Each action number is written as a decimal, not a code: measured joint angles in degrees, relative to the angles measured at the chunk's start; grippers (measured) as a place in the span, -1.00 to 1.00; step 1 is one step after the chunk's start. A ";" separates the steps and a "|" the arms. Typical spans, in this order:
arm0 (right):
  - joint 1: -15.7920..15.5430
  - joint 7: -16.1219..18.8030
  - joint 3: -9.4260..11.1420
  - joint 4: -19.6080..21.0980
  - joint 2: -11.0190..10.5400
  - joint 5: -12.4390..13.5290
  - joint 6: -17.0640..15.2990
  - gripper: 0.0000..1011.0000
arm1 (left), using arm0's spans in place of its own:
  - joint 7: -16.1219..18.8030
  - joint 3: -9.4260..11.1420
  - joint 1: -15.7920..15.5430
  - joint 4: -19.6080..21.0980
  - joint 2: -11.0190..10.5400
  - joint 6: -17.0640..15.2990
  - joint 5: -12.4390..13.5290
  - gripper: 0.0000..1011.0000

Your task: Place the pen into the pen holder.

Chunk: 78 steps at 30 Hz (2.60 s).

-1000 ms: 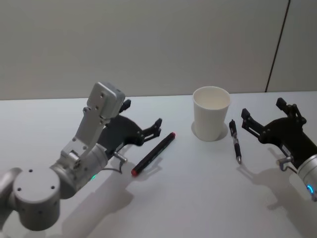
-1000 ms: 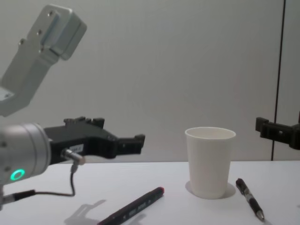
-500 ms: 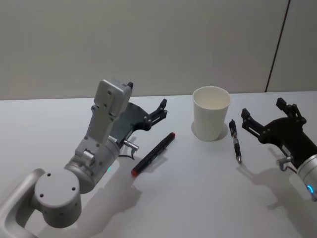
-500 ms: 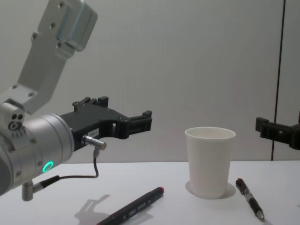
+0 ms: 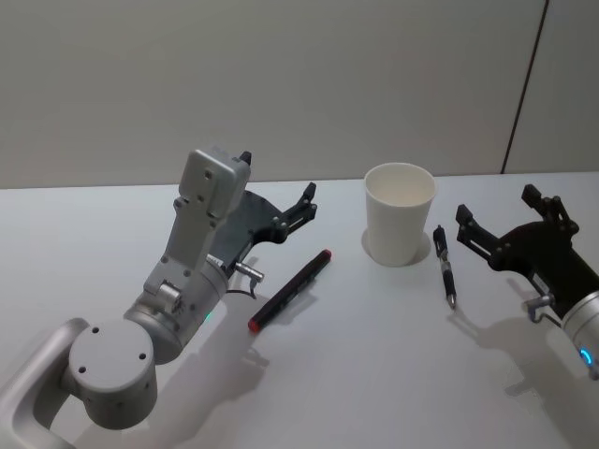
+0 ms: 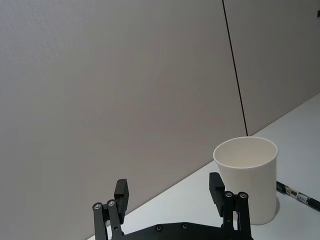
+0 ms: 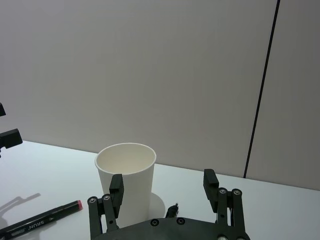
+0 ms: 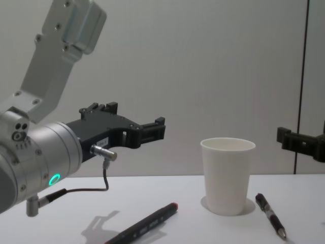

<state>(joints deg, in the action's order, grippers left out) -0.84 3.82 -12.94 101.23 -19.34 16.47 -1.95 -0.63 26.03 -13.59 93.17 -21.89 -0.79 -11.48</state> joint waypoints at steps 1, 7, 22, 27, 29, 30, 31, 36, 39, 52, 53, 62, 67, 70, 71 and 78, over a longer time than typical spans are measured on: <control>0.00 0.00 0.00 0.00 0.00 0.00 0.00 0.98 | 0.00 0.00 0.00 0.00 0.00 0.00 0.00 0.98; 0.00 0.00 0.00 0.00 0.00 0.00 0.00 0.98 | 0.01 0.00 0.00 0.00 0.00 0.00 0.00 0.98; 0.00 0.00 0.00 0.00 0.00 0.00 0.00 0.98 | 0.01 -0.01 0.00 0.00 0.00 -0.01 0.00 0.98; 0.00 0.00 0.00 0.00 0.00 0.00 0.00 0.98 | 0.01 -0.01 0.00 0.01 0.00 -0.01 0.00 0.98; 0.00 0.00 0.00 0.00 0.00 0.00 0.00 0.98 | 0.01 -0.01 0.00 0.00 0.00 -0.01 0.00 0.98; 0.00 0.00 0.00 0.00 0.00 0.00 0.00 0.98 | 0.01 -0.01 0.00 0.00 0.00 -0.01 0.00 0.98; 0.00 0.00 0.00 0.00 0.00 0.00 0.00 0.98 | 0.01 -0.01 0.00 0.01 0.00 -0.01 0.00 0.98; 0.00 0.00 0.00 0.00 0.00 0.00 0.00 0.98 | 0.00 -0.01 0.00 0.00 0.00 -0.01 0.00 0.98; 0.00 0.00 0.00 0.00 0.00 0.00 0.00 0.98 | 0.00 -0.01 0.00 0.01 0.00 -0.01 0.00 0.98; 0.00 0.00 0.00 0.00 0.00 0.00 0.00 0.98 | -1.60 -0.49 -0.02 0.01 -0.36 -0.41 -1.06 0.98; 0.00 0.00 0.00 0.00 0.00 0.00 0.00 0.98 | -1.81 -0.57 -0.03 0.02 -0.43 -0.50 -1.21 0.98; 0.00 0.00 0.00 0.00 0.00 0.00 0.00 0.98 | -5.49 -1.90 0.00 0.60 -2.05 -2.26 -3.38 0.98; 0.00 0.00 0.00 0.00 0.00 0.00 0.00 0.98 | -7.35 -2.75 0.38 1.39 -3.35 -3.62 -4.55 0.98; 0.00 0.00 0.00 0.00 0.00 0.00 0.00 0.98 | -7.97 -3.07 0.58 1.81 -3.90 -4.27 -4.99 0.98; 0.00 0.00 0.00 0.00 0.00 0.00 0.00 0.98 | -8.43 -3.32 0.78 2.16 -4.38 -4.84 -5.33 0.98; 0.00 0.00 0.00 0.00 0.00 0.00 0.00 0.98 | -10.26 -4.34 1.84 3.88 -6.47 -7.61 -6.63 0.98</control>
<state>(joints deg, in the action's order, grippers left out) -0.84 3.83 -12.94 101.23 -19.33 16.47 -1.95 -10.89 21.69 -11.75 97.05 -28.36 -8.40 -18.11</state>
